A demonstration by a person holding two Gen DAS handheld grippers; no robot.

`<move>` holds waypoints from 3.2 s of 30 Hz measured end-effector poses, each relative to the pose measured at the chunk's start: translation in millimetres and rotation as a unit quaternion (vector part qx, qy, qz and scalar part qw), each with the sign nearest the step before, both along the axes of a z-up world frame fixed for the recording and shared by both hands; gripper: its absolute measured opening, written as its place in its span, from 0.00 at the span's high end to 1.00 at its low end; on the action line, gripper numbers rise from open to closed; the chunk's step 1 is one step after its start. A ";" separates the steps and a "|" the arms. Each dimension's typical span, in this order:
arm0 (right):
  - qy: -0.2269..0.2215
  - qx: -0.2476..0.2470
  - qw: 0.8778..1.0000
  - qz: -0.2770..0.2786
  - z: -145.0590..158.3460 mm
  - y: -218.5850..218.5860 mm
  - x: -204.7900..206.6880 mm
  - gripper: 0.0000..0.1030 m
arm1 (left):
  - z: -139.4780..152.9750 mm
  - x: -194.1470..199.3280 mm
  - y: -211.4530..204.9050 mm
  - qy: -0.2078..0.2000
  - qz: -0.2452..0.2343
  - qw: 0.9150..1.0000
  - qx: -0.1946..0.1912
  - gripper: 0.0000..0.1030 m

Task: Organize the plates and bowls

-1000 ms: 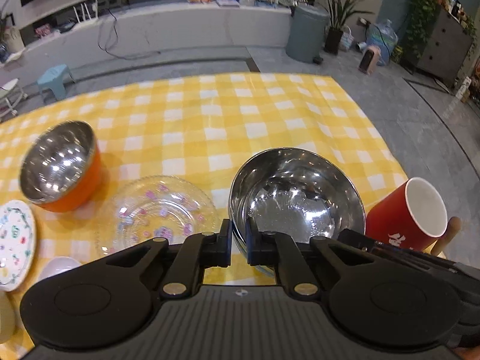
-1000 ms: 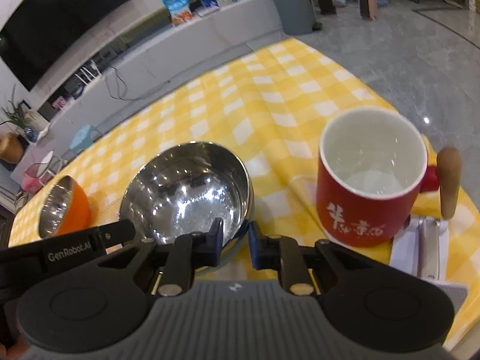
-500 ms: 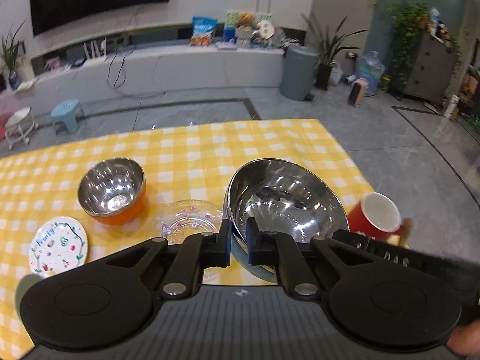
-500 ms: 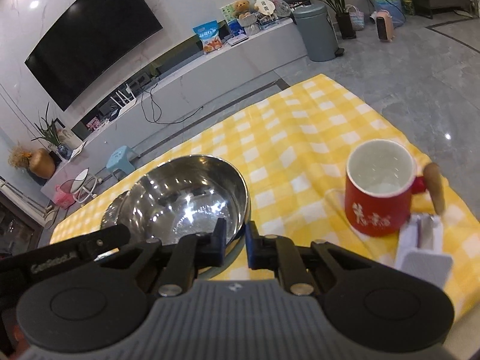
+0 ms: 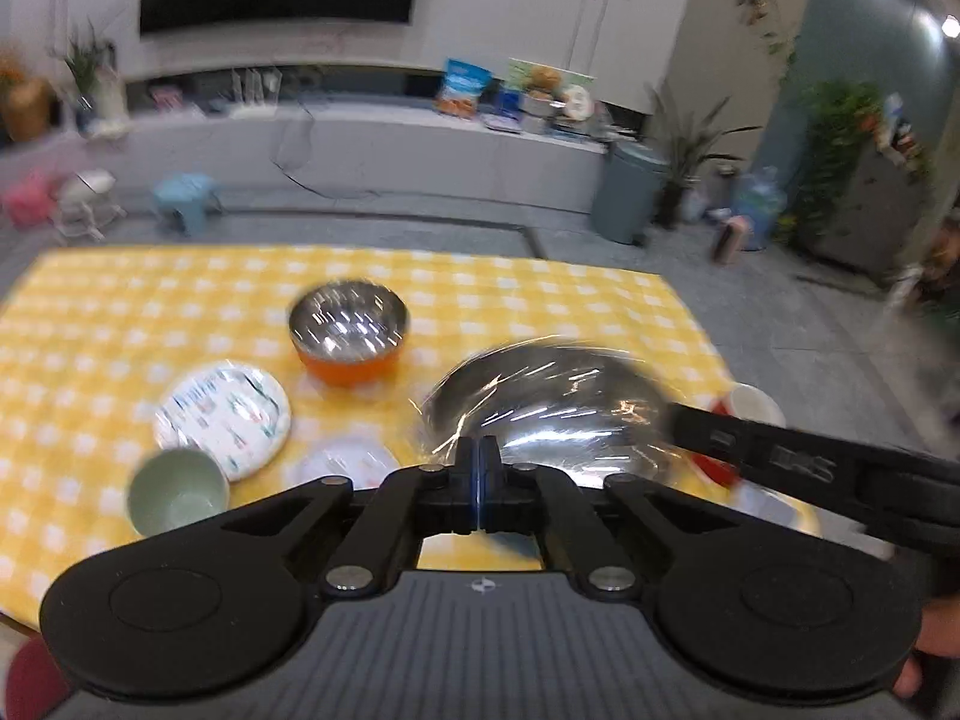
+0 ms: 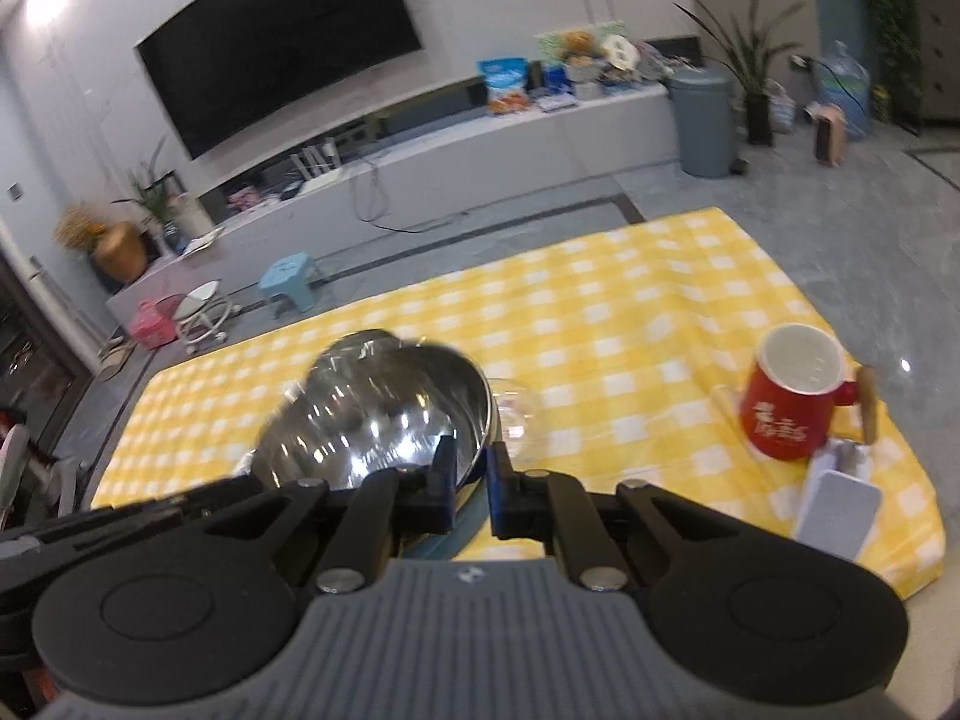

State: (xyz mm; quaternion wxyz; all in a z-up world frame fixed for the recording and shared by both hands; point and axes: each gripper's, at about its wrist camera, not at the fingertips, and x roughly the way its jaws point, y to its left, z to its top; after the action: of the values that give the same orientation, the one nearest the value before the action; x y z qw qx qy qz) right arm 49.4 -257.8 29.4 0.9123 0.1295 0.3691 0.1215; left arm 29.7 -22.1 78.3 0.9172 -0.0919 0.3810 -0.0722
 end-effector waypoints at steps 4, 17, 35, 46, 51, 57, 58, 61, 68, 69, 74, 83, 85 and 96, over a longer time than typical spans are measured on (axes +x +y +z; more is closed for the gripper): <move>0.015 0.059 0.996 0.059 -0.8 41.9 -11.0 1.00 | -6.9 -14.0 19.5 0.001 0.000 1.000 -0.021 1.00; 0.095 -0.018 0.995 0.034 -99.4 38.6 22.1 0.97 | -130.7 38.9 51.8 0.120 -0.035 0.992 0.020 1.00; 0.215 0.068 0.974 0.032 -154.2 -34.2 13.6 0.33 | -168.5 51.6 24.0 0.153 -0.099 0.983 0.009 0.48; 0.287 0.148 0.946 0.038 -191.3 -28.8 23.7 0.19 | -176.4 56.7 42.5 0.171 -0.070 0.979 -0.081 0.47; 0.283 0.155 0.946 0.034 -193.7 -28.0 28.2 0.15 | -178.8 60.2 43.1 0.176 -0.068 0.979 -0.083 0.44; 0.288 0.189 0.939 0.015 -200.4 -41.6 28.4 0.18 | -174.3 54.9 53.7 0.168 -0.077 0.974 -0.128 0.44; 0.289 0.194 0.938 0.014 -201.5 -43.5 28.0 0.18 | -169.4 51.4 53.6 0.156 -0.094 0.974 -0.136 0.39; 0.287 0.197 0.937 0.017 -202.2 -44.9 28.1 0.18 | -161.0 45.2 46.7 0.136 -0.146 0.970 -0.137 0.29; 0.291 0.209 0.933 0.021 -207.9 -44.1 31.4 0.15 | -190.0 60.1 33.3 0.180 -0.112 0.970 -0.118 0.28; 0.291 0.213 0.932 0.019 -208.7 -45.4 32.0 0.15 | -192.5 61.5 33.4 0.184 -0.113 0.968 -0.128 0.28; 0.278 0.228 0.933 0.012 -208.9 -51.2 31.5 0.20 | -209.7 71.2 47.8 0.227 -0.085 0.950 -0.197 0.18; 0.284 0.308 0.908 0.008 -211.9 -59.6 27.7 0.29 | -215.3 76.6 66.9 0.240 -0.041 0.935 -0.258 0.25; 0.274 0.309 0.911 0.001 -208.5 -60.7 25.9 0.29 | -218.9 79.0 65.0 0.241 -0.041 0.931 -0.270 0.25; 0.261 0.253 0.932 -0.020 -203.0 -60.4 25.2 0.15 | -204.7 78.1 62.7 0.192 -0.040 0.957 -0.212 0.23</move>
State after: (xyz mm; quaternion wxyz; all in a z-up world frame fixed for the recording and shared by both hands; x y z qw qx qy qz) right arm 74.6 -318.2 -173.6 0.7232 0.3904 0.5484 0.1541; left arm 107.8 40.5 -126.4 0.7825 -0.2813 0.5292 -0.1690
